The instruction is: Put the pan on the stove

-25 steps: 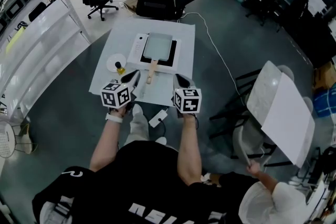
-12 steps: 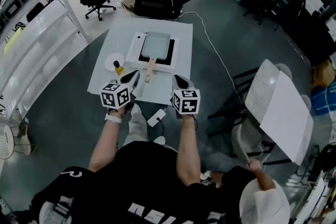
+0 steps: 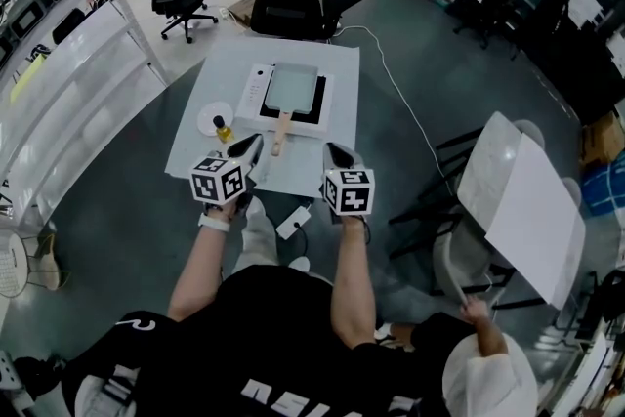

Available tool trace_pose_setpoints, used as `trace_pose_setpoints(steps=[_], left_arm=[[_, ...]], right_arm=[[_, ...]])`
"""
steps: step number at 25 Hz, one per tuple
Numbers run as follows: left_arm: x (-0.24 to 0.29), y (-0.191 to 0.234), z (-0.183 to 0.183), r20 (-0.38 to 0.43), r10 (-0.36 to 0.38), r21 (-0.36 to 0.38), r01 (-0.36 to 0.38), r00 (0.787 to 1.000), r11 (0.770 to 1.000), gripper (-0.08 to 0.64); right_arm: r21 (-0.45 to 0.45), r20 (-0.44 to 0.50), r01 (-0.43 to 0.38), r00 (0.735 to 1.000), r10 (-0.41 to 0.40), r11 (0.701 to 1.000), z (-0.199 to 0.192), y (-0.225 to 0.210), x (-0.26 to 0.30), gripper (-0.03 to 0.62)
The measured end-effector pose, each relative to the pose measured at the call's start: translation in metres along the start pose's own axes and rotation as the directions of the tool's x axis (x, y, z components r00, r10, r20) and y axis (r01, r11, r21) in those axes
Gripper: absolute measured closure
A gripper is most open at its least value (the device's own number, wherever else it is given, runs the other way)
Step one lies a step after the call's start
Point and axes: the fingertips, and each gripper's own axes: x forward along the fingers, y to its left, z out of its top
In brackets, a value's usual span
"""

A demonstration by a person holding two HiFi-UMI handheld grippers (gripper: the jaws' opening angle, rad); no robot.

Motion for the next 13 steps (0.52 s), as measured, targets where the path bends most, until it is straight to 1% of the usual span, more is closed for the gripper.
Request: trace_pose_setpoints(steps=[13], left_arm=[[0.0063,-0.0057,0.0017,-0.002,0.005,0.016,-0.005,1.000,1.000,0.561]], right_arm=[[0.004,0.012,0.008,1.000,-0.008,1.000,0.0026,-0.0106,-0.0043,0.597]])
